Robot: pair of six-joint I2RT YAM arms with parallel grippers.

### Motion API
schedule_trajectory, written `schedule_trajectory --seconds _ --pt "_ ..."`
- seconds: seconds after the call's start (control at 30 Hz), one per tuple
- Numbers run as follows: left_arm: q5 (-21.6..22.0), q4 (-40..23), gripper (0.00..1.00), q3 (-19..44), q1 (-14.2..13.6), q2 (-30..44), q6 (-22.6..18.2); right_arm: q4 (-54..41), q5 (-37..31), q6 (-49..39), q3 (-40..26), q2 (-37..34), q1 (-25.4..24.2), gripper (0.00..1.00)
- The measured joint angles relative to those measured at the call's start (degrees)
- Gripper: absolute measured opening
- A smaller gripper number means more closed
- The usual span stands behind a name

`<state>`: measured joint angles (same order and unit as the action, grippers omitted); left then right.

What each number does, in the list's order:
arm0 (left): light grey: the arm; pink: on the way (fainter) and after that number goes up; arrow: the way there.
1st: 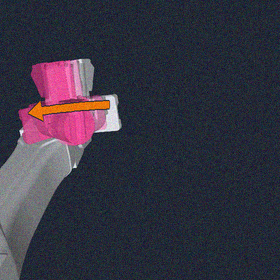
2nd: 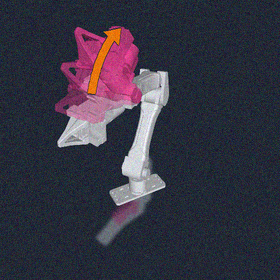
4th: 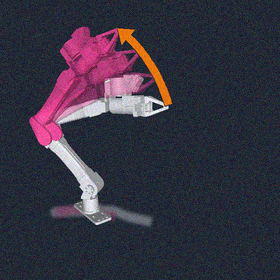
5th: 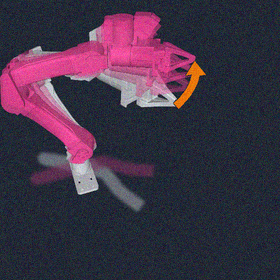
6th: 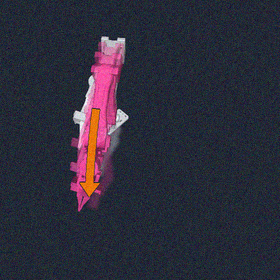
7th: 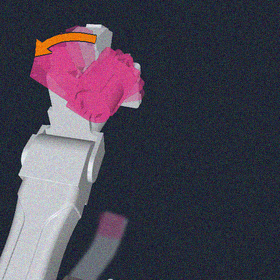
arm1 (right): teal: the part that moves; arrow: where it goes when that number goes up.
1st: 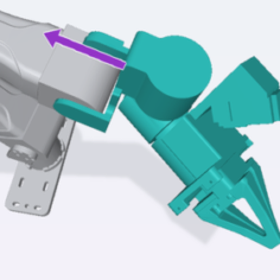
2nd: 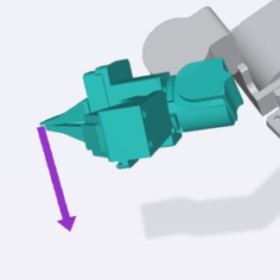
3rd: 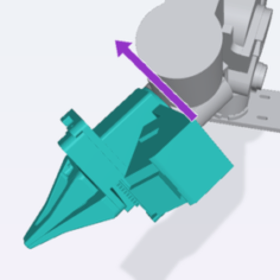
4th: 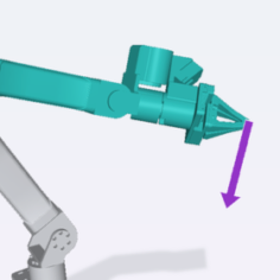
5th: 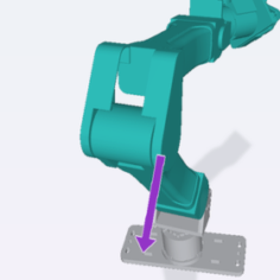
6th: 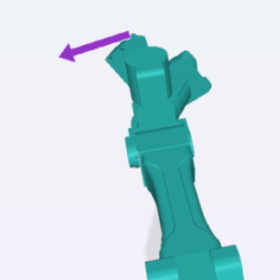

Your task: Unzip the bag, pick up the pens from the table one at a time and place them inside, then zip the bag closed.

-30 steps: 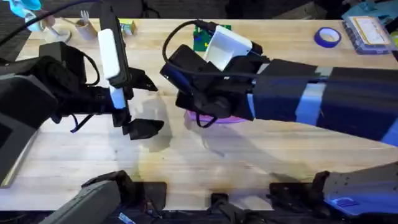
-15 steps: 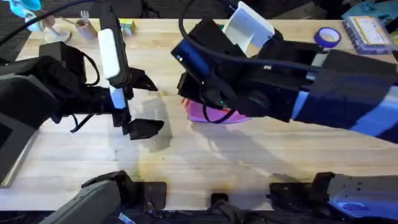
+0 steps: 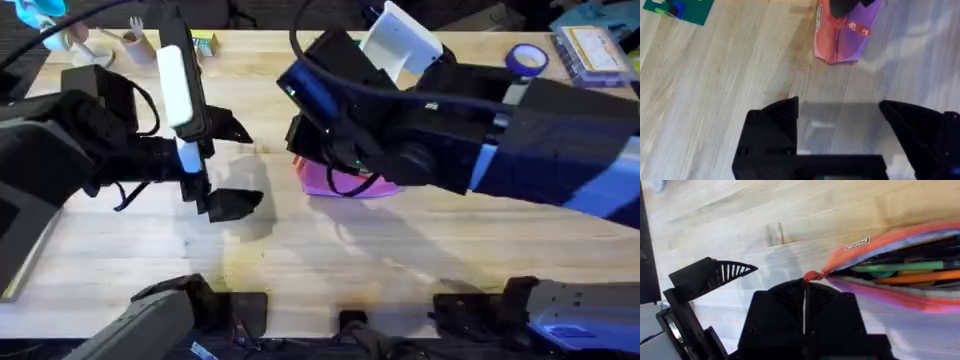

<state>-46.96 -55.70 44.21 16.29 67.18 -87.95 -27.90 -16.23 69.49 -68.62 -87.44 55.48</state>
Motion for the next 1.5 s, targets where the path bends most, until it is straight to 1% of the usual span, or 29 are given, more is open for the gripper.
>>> schedule_trajectory --seconds 0.23,0.33,0.37,0.47,0.67,0.87,0.97,1.07,1.1,1.13,1.33,1.5 --pt "-0.82 -0.55 0.993 0.0 0.0 0.0 -0.02 0.0 0.0 0.0 0.0 0.02 0.0 0.032" --pt "-3.19 -2.16 0.966 -0.02 0.0 0.0 -0.04 0.02 0.0 0.0 0.0 0.01 0.0 0.032" --pt "-4.25 -1.99 0.985 -0.02 -0.02 0.0 -0.03 0.02 0.0 0.0 0.0 0.02 0.0 0.032" --pt "-6.99 -1.36 0.992 -0.02 -0.02 0.29 -0.16 0.02 0.0 0.0 0.0 0.01 0.0 0.032" --pt "-10.87 -0.77 0.993 -0.02 -0.02 6.6 -0.17 0.02 0.0 0.0 0.0 0.01 0.0 0.032" --pt "-16.35 3.18 0.993 -0.02 -0.02 13.06 -0.17 0.04 0.0 0.02 0.0 0.02 0.0 0.031" --pt "-18.22 4.79 0.992 -0.02 -0.56 15.24 -0.17 0.04 0.0 0.02 0.0 0.0 0.0 0.031" --pt "-19.35 6.58 0.993 -0.02 -2.31 17.1 -0.17 0.04 0.0 0.02 0.0 0.02 0.0 0.031" --pt "-19.89 9.98 0.993 -0.02 -5.86 19.77 -0.15 0.04 0.0 0.02 0.0 0.02 0.0 0.031" --pt "-19.96 10.81 0.993 -0.02 -6.94 20.69 -0.17 0.04 0.0 0.02 0.0 0.0 0.0 0.031" --pt "-20.27 13.66 0.993 -0.02 -11.58 25.1 -0.16 0.04 0.0 0.02 0.0 0.0 0.0 0.031" --pt "-20.5 15.77 0.994 -0.02 -14.17 27.43 -0.16 0.04 0.0 0.02 0.0 0.0 0.0 0.031"
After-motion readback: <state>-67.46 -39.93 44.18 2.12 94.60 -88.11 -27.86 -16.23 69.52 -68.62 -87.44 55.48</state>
